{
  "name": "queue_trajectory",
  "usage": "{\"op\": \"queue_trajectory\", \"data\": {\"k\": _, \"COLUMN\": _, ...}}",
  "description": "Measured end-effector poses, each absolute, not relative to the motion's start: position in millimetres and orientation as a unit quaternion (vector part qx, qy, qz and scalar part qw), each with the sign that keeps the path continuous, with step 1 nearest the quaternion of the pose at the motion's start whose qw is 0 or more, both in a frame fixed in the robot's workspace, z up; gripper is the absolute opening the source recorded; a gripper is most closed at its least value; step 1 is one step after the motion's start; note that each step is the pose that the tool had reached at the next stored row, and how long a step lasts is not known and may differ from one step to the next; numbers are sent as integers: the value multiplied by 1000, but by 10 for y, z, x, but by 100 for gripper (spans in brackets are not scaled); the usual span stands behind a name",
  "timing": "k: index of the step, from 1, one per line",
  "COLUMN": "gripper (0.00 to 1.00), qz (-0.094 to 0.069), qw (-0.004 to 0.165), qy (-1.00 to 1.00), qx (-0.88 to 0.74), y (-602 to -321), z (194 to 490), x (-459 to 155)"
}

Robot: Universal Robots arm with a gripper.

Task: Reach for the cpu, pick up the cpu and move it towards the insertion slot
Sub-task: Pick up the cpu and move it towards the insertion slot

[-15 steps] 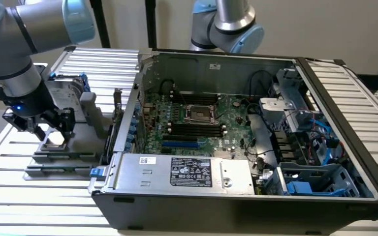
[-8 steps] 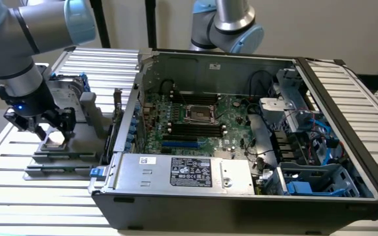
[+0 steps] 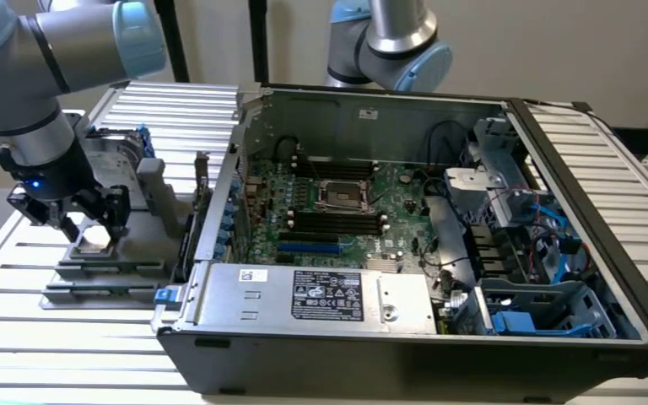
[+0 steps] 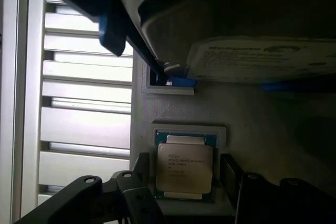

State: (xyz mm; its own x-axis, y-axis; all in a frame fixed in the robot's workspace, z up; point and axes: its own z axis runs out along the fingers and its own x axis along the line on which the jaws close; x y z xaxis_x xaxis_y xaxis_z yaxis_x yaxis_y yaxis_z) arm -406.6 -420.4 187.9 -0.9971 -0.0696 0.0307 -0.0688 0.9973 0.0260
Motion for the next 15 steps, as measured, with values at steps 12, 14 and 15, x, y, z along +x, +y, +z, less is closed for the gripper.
{"op": "queue_trajectory", "data": {"k": 12, "gripper": 65, "qz": -12, "qw": 15, "qy": -1000, "qx": 17, "y": -4202, "z": 1863, "x": -4066}}
{"op": "queue_trajectory", "data": {"k": 14, "gripper": 65, "qz": -12, "qw": 15, "qy": -1000, "qx": 17, "y": -4202, "z": 1860, "x": -4066}}
{"op": "queue_trajectory", "data": {"k": 15, "gripper": 65, "qz": -12, "qw": 15, "qy": -1000, "qx": 17, "y": -4202, "z": 1859, "x": -4066}}
